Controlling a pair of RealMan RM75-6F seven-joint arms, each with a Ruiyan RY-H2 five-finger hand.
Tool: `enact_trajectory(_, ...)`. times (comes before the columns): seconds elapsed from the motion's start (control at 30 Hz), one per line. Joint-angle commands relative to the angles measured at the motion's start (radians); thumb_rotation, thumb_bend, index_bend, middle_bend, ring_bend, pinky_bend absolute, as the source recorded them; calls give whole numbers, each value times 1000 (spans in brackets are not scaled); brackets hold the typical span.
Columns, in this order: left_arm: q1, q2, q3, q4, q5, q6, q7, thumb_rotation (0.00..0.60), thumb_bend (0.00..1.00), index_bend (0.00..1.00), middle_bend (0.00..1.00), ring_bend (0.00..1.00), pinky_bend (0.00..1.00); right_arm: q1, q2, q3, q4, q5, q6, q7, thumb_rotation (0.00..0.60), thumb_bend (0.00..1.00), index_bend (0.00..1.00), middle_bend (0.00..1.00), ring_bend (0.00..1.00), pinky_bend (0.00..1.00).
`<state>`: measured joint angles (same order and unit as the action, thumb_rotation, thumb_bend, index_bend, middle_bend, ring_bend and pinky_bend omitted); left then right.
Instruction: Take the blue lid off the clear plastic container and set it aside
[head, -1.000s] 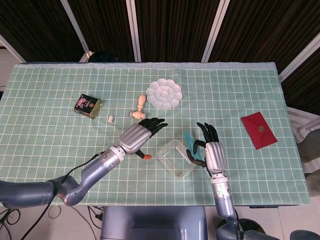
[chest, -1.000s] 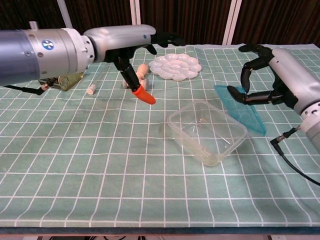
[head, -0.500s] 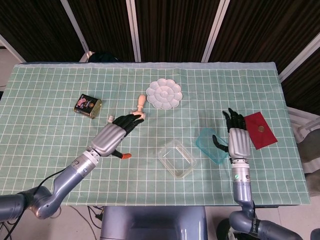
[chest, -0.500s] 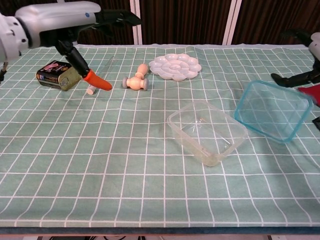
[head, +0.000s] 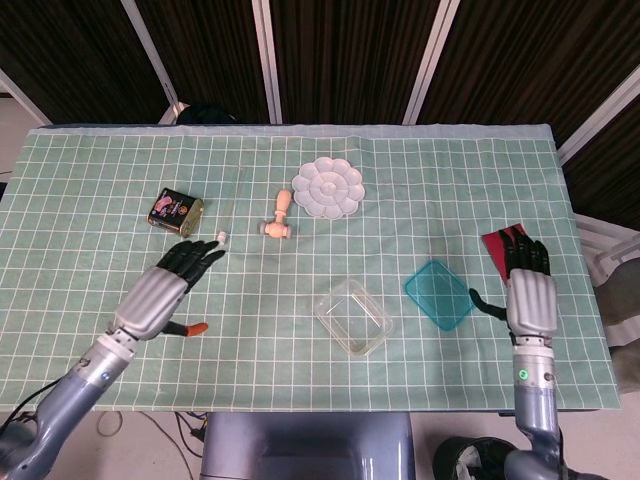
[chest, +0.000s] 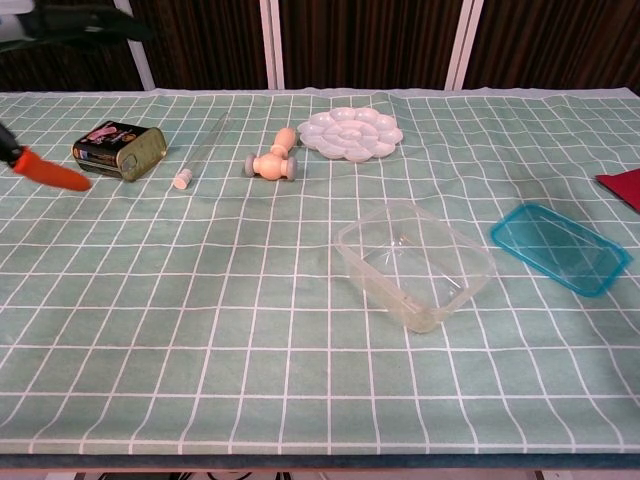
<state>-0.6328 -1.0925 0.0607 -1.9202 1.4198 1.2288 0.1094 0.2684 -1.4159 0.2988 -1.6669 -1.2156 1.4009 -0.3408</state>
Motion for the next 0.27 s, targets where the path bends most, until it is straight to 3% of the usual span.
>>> enact_trajectory(0.03, 117, 39, 64, -27, 10, 107, 60, 600, 0, 0, 0, 0, 16, -75, 98, -84, -67, -90, 43, 73, 600, 188, 0, 0, 0, 0)
enact_trajectory(0.27, 317, 4, 112, 121, 88, 338, 71, 600, 0, 0, 0, 0, 7, -157, 256, -162, -92, -210, 106, 189, 600, 186, 0, 0, 0, 0)
